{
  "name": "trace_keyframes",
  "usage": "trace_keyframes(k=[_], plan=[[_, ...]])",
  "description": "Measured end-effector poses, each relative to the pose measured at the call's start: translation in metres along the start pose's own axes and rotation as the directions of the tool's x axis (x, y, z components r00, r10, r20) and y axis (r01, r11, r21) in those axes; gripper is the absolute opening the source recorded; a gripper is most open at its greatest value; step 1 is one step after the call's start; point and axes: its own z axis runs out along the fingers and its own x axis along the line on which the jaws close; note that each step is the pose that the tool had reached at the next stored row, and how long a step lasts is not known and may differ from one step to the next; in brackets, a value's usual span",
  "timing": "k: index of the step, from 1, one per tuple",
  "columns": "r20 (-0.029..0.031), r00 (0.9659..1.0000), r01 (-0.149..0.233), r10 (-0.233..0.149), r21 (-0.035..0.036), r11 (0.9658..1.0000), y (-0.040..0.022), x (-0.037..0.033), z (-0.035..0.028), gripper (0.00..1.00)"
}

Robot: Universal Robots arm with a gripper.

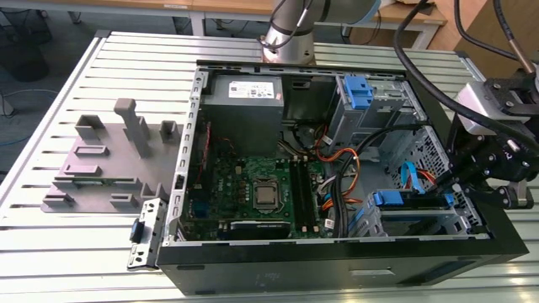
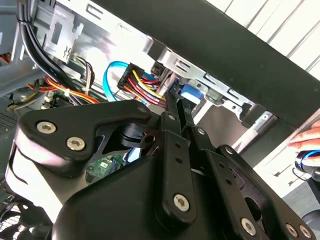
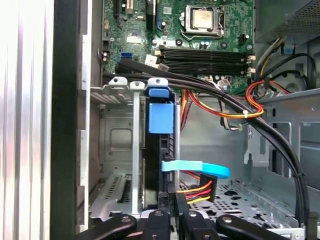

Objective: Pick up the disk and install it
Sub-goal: 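Insert the second disk wire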

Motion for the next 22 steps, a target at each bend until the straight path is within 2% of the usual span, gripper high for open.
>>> trace_keyframes(k=[5, 17, 19, 20, 22], plan=[[0.0001, 1.0, 0.002, -0.002, 0.0023, 1.0, 0.0014, 0.0049, 0.0023, 0.16], [0.0003, 1.0, 0.003, -0.003, 0.0023, 1.0, 0.0015, 0.0056, 0.0041, 0.16], [0.0003, 1.0, 0.003, -0.003, 0.0023, 1.0, 0.0015, 0.0056, 0.0042, 0.18], [0.0002, 1.0, 0.003, -0.003, 0.0023, 1.0, 0.0015, 0.0056, 0.0042, 0.24], [0.0, 1.0, 0.003, -0.003, 0.0023, 1.0, 0.0016, 0.0056, 0.0042, 0.24]])
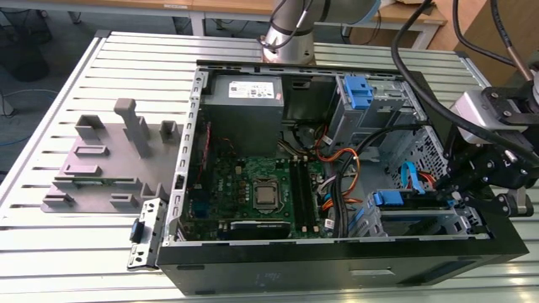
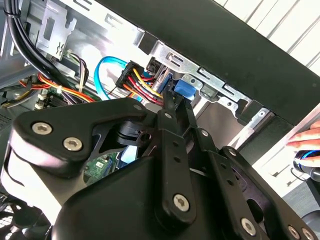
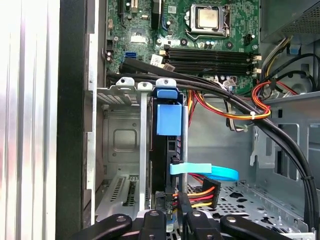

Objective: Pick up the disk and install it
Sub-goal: 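Insert the second disk wire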

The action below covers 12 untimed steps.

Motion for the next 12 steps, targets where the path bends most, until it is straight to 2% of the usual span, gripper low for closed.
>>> trace_keyframes(k=[4, 12], plan=[[0.0, 1.0, 0.0, 0.0, 0.0, 1.0, 0.0033, 0.0002, 0.0015, 0.24], [-0.0003, 1.0, 0.0, 0.0, 0.0, 1.0, 0.0044, 0.0004, 0.0039, 0.24]])
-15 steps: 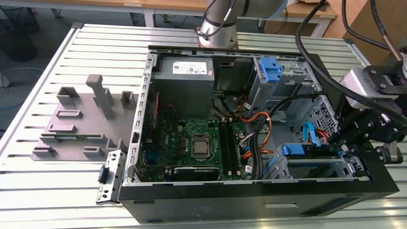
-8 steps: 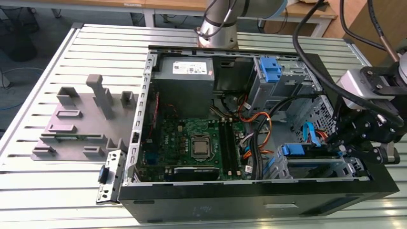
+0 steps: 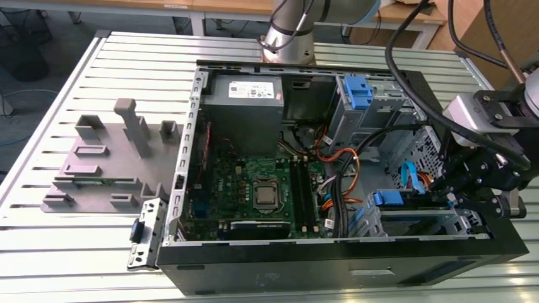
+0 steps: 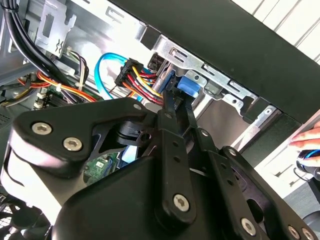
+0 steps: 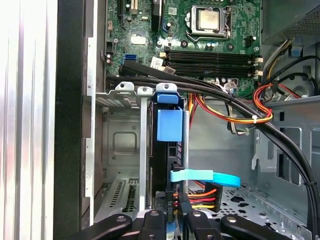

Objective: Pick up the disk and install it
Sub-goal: 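Insert the second disk wire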

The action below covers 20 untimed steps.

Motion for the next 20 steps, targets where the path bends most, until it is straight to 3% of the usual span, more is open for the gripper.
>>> trace_keyframes(k=[7, 9, 16, 20], plan=[[0.0002, 1.0, 0.0, 0.0, 0.0, 1.0, 0.0001, 0.0, 0.0002, 0.24], [0.0, 1.0, 0.0, 0.0, 0.0, 1.0, 0.0002, 0.0, 0.0002, 0.17], [0.0003, 1.0, 0.0, 0.0, 0.0, 1.0, 0.0003, 0.0, 0.0003, 0.17], [0.0003, 1.0, 0.0, 0.0, 0.0, 1.0, 0.0004, -0.0003, -0.0033, 0.17]])
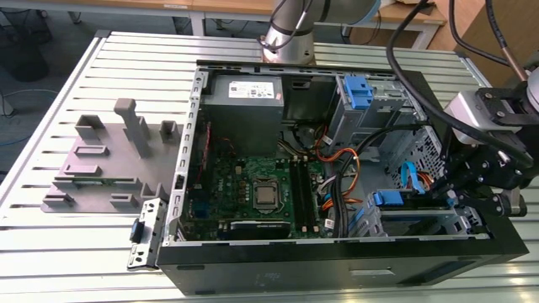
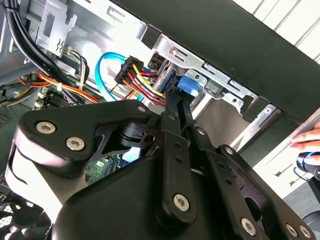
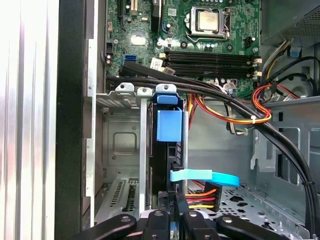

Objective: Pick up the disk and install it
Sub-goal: 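Insert the second disk wire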

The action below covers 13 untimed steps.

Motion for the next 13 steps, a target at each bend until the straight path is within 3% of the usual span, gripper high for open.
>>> trace_keyframes(k=[13], plan=[[0.0001, 1.0, -0.004, 0.004, 0.0003, 1.0, 0.0, -0.0003, -0.0019, 0.17]])
